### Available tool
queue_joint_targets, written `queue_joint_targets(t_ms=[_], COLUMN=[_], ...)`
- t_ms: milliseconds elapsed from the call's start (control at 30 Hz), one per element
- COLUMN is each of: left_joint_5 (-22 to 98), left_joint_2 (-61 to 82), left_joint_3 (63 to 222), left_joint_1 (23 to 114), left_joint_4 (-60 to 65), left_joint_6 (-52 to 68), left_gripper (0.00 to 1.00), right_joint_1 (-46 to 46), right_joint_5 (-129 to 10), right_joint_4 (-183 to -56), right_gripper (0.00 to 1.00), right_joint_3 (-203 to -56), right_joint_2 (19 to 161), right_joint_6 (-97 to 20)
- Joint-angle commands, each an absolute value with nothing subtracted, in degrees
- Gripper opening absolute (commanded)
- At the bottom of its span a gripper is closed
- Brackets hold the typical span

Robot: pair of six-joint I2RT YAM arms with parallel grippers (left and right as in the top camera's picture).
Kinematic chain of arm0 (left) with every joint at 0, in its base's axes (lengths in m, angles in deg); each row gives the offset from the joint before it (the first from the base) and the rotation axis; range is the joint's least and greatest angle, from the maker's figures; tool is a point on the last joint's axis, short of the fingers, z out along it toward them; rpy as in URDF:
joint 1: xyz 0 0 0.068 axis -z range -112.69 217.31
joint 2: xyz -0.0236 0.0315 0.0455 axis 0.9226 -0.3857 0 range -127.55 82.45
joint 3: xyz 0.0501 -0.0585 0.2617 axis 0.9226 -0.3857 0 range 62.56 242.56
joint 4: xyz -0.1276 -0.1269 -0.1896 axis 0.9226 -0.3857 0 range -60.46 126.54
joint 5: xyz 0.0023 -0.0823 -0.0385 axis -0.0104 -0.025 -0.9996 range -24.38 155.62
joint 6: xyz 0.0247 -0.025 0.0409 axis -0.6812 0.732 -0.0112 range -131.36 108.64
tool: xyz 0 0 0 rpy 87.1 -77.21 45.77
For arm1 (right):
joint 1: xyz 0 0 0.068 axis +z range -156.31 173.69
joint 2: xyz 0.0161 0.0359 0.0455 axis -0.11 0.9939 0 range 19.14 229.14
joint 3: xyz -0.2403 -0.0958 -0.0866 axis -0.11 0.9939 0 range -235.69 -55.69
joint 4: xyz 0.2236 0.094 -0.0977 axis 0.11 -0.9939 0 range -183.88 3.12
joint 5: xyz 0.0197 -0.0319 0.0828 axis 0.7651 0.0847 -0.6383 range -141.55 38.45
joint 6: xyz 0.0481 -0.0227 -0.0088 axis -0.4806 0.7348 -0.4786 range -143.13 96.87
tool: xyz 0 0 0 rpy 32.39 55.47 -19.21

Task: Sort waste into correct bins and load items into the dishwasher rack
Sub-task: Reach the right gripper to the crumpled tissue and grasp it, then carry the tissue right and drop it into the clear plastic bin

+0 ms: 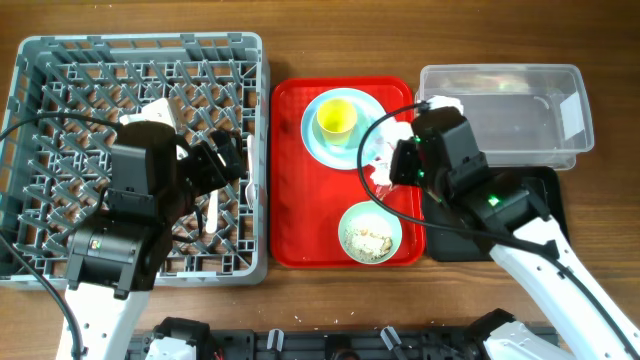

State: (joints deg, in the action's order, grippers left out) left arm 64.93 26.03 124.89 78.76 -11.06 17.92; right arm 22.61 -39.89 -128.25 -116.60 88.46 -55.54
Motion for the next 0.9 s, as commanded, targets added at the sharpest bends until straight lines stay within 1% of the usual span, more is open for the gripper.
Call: queue_joint_targets(t_ms=[0, 33, 167, 233, 333, 367, 467, 500, 567, 667, 700, 733, 767, 867], left_joint_5=[65.50, 65.50, 65.50, 65.50, 65.50, 65.50, 65.50, 65.50, 65.50, 65.50, 65.50, 65.50, 65.50, 65.50], left_joint_2=[26.03, 26.03, 26.03, 26.03, 26.03, 26.03, 26.03, 26.03, 26.03, 26.03, 26.03, 26.03, 26.03, 26.03], left_joint_3=[125.72, 125.72, 125.72, 125.72, 125.72, 125.72, 125.72, 125.72, 125.72, 125.72, 125.72, 125.72, 125.72, 125.72], left_joint_1=[78.38, 78.38, 78.38, 78.38, 78.38, 78.38, 78.38, 78.38, 78.38, 78.38, 78.38, 78.38, 78.38, 78.38], left_joint_4=[-10.97, -10.97, -10.97, -10.97, -10.97, -10.95, -10.97, -10.97, -10.97, -10.97, -10.95, -10.97, -10.95, -10.97], left_joint_6=[17.61, 17.61, 17.61, 17.61, 17.61, 17.61, 17.61, 17.61, 17.61, 17.61, 17.61, 17.61, 17.61, 17.61], left_gripper=[1.00, 1.00, 1.00, 1.00, 1.00, 1.00, 1.00, 1.00, 1.00, 1.00, 1.00, 1.00, 1.00, 1.00], right_joint_1=[22.13, 22.02, 22.11, 22.11, 22.11, 22.11, 22.11, 22.11, 22.11, 22.11, 22.11, 22.11, 22.11, 22.11], right_joint_5=[-28.02, -28.96, -45.51, -52.02, -52.00, -50.38, -43.46, -43.89, -46.14, -47.08, -46.87, -46.91, -46.91, -46.91], right_joint_4=[-128.29, -127.97, -126.48, -126.35, -126.00, -125.78, -122.59, -121.25, -118.79, -117.52, -117.45, -117.39, -117.45, -117.34], right_gripper=[0.04, 0.04, 0.04, 0.08, 0.13, 0.17, 0.19, 0.21, 0.29, 0.45, 0.54, 0.60, 0.64, 0.67], right_joint_3=[-116.75, -116.75, -116.27, -115.02, -113.12, -112.99, -112.99, -112.99, -112.99, -112.99, -112.99, -112.99, -112.99, -112.99], right_joint_2=[89.60, 90.08, 93.10, 95.59, 101.75, 104.35, 113.14, 114.49, 116.81, 118.27, 118.25, 118.27, 118.27, 118.27], right_joint_6=[-54.86, -55.06, -52.72, -49.85, -45.35, -44.96, -45.66, -45.66, -45.55, -45.53, -45.44, -45.37, -45.39, -45.18])
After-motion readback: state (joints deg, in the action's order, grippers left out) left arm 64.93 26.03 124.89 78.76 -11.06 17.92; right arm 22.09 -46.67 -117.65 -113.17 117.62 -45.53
